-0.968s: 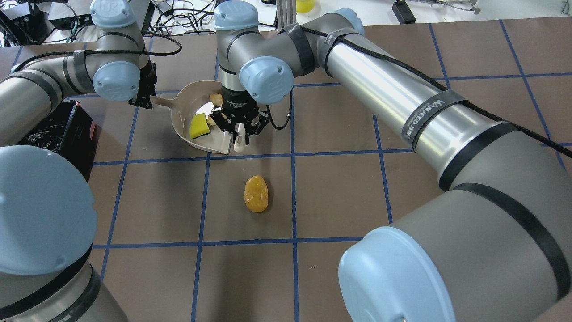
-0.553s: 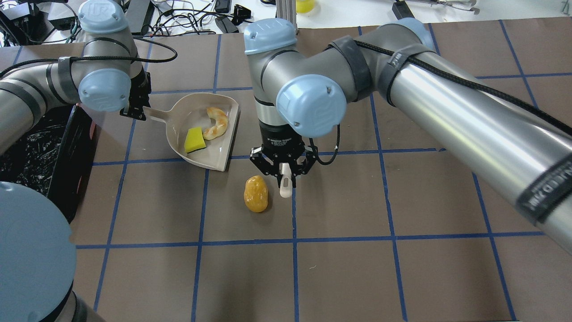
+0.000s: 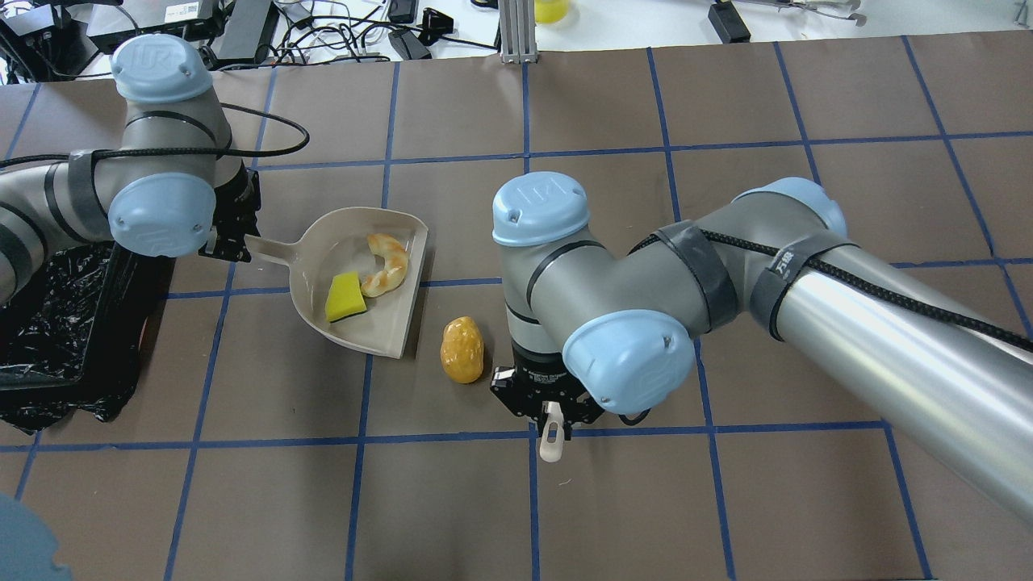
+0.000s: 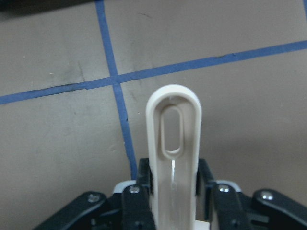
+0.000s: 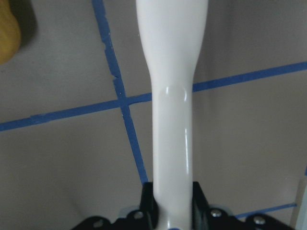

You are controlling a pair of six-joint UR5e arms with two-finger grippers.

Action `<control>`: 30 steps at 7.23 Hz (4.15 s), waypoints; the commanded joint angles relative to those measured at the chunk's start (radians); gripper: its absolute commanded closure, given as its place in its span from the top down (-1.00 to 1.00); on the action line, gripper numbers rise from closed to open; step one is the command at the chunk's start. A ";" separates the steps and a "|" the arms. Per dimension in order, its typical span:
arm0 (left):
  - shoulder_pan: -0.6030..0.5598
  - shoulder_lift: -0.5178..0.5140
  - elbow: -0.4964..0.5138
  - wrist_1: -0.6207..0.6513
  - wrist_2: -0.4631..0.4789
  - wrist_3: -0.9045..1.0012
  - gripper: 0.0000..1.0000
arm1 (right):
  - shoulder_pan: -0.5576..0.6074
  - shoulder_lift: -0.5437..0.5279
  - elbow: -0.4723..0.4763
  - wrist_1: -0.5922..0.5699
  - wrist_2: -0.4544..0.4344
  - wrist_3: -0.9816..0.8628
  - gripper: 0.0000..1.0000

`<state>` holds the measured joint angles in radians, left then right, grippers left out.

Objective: Sweep and dump trash into bin

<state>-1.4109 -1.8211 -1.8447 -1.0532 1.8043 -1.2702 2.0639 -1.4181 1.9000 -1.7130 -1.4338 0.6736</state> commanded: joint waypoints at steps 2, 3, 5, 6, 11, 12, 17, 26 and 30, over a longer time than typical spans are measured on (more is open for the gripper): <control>0.013 0.069 -0.105 0.009 0.047 -0.036 -1.00 | 0.137 0.027 0.022 -0.097 0.071 0.128 -0.77; 0.009 0.077 -0.123 0.007 0.049 -0.069 -1.00 | 0.145 0.060 0.019 -0.129 0.078 0.135 -0.77; 0.007 0.072 -0.131 0.007 0.047 -0.083 -1.00 | 0.168 0.100 0.002 -0.181 0.098 0.168 -0.77; 0.007 0.065 -0.130 0.010 0.047 -0.090 -1.00 | 0.171 0.129 -0.027 -0.197 0.099 0.181 -0.77; 0.007 0.049 -0.117 0.013 0.046 -0.100 -1.00 | 0.202 0.355 -0.319 -0.208 0.156 0.184 -0.77; 0.007 0.051 -0.117 0.013 0.046 -0.100 -1.00 | 0.217 0.395 -0.382 -0.209 0.159 0.179 -0.77; 0.006 0.054 -0.099 0.018 0.032 -0.094 -1.00 | 0.181 0.342 -0.427 -0.055 0.052 0.078 -0.77; 0.017 0.078 -0.076 -0.021 -0.111 -0.089 -1.00 | -0.130 0.128 -0.219 0.164 -0.164 -0.233 -0.78; 0.018 0.065 -0.086 -0.019 -0.115 -0.100 -1.00 | -0.169 0.033 -0.044 0.151 -0.260 -0.151 -0.78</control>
<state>-1.3940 -1.7466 -1.9235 -1.0734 1.6916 -1.3632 1.8993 -1.3739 1.8039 -1.5567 -1.7234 0.4855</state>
